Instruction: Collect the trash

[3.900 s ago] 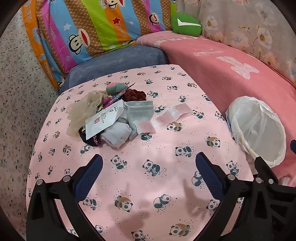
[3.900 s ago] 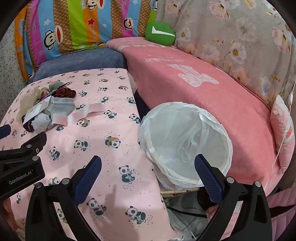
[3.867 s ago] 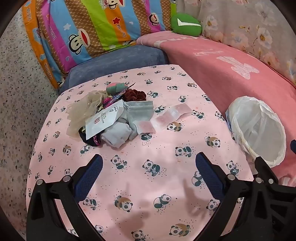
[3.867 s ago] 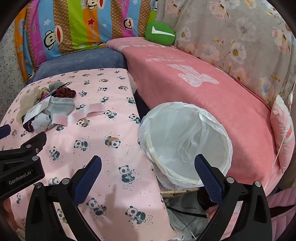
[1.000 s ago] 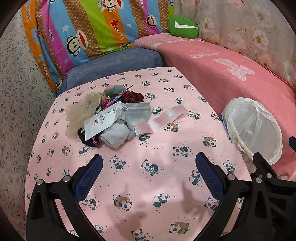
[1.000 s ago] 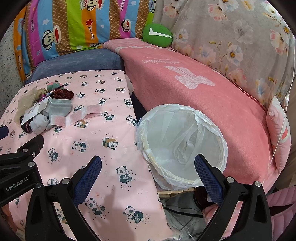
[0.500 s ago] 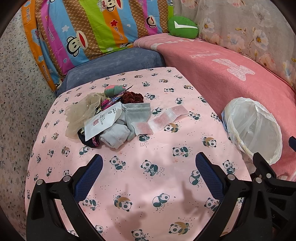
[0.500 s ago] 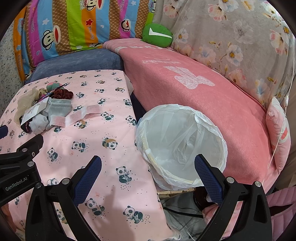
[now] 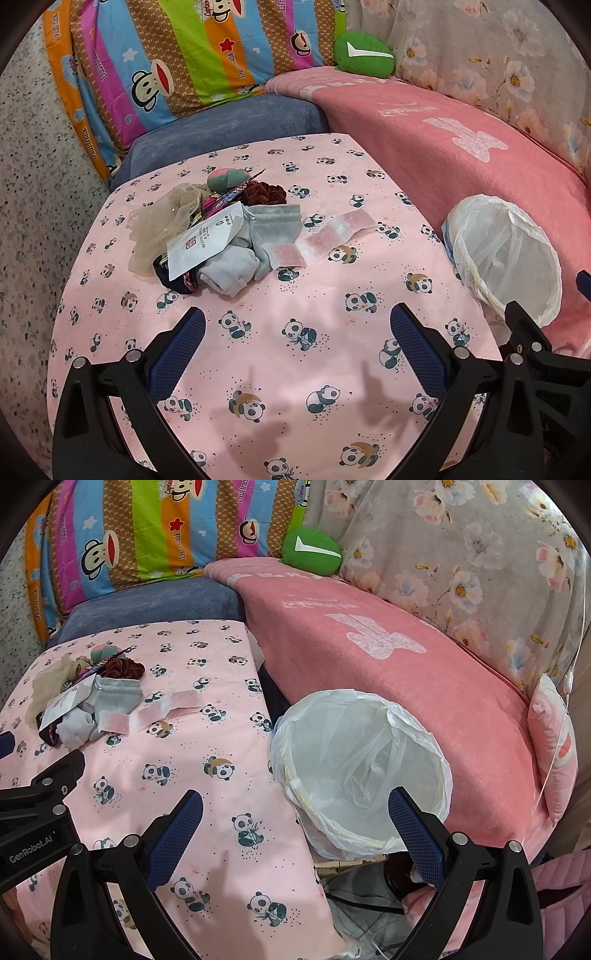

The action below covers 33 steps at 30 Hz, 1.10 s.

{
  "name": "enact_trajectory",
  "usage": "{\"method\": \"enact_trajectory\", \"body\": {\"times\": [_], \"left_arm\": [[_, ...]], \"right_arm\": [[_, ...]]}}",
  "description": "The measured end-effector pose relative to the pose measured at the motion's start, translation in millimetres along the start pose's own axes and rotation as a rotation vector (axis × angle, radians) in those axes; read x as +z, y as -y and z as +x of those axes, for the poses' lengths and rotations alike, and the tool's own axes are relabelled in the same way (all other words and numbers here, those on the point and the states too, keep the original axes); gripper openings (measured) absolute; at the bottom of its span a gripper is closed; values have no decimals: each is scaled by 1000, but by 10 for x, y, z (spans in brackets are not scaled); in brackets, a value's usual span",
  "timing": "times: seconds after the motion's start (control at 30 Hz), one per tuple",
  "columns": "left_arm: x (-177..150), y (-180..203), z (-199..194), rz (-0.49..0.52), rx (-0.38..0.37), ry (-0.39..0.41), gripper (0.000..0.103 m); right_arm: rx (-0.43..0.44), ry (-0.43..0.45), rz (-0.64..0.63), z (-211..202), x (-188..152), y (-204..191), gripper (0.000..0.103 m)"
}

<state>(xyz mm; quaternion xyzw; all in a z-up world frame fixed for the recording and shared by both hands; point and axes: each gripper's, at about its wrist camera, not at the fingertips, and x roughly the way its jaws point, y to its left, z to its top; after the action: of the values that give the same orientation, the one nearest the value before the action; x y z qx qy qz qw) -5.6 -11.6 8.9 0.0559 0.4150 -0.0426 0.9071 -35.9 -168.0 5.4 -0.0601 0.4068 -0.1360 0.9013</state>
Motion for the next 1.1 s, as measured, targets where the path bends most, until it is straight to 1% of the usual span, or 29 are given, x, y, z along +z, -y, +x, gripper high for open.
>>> {"method": "enact_trajectory", "body": {"times": [0.3,0.47,0.57,0.63,0.83,0.97,1.1], "left_arm": [[2,-110,88,-4,-25,-8,96],[14,-197,172,-32,-58,-35,96],[-1,-271,184,-39,-61,-35,96],[-1,-322,195,-43,-58,-32,96],[5,-538,288,-74,-50,-37,96],[52,-767,366,-97,-20,-24,96],[147,-1088,465,-137,13,-6,96]], "right_arm": [[-4,0,-3,1,1,-16,96],[-7,7,-4,22,23,-63,96],[-5,13,-6,38,52,-107,96],[-3,15,-10,51,64,-130,96],[15,13,-26,84,113,-371,96],[36,23,-37,107,172,-547,96],[58,33,-46,147,237,-707,96]]}}
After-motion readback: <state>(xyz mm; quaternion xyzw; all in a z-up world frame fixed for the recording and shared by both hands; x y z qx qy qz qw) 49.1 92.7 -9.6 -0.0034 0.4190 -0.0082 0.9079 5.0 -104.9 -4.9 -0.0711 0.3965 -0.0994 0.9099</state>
